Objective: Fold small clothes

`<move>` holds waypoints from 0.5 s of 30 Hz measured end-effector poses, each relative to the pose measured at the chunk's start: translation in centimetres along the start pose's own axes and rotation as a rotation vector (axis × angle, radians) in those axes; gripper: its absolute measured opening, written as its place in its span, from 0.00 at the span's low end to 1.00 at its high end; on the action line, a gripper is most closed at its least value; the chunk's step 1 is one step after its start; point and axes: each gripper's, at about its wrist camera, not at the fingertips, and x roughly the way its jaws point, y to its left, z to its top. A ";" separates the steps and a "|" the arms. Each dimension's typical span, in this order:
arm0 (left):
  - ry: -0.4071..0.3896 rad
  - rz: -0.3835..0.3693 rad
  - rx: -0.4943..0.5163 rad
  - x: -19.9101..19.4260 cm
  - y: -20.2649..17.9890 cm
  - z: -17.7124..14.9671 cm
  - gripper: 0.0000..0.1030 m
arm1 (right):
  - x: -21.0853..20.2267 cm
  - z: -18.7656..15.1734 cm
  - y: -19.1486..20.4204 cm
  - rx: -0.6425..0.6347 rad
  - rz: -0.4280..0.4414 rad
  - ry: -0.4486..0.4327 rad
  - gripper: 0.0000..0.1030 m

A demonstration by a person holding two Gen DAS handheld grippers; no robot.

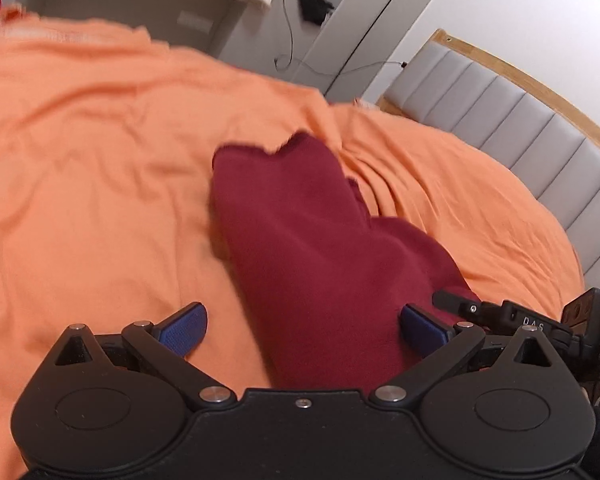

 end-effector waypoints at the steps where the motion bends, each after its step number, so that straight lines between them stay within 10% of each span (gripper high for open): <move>1: 0.000 -0.004 -0.007 0.0 0.2 -0.1 1.00 | 0.2 0.0 -0.1 0.015 0.002 0.004 0.75; 15: -0.022 0.007 0.008 -0.4 -0.3 -0.3 1.00 | 0.6 -0.4 0.2 0.006 -0.001 -0.001 0.78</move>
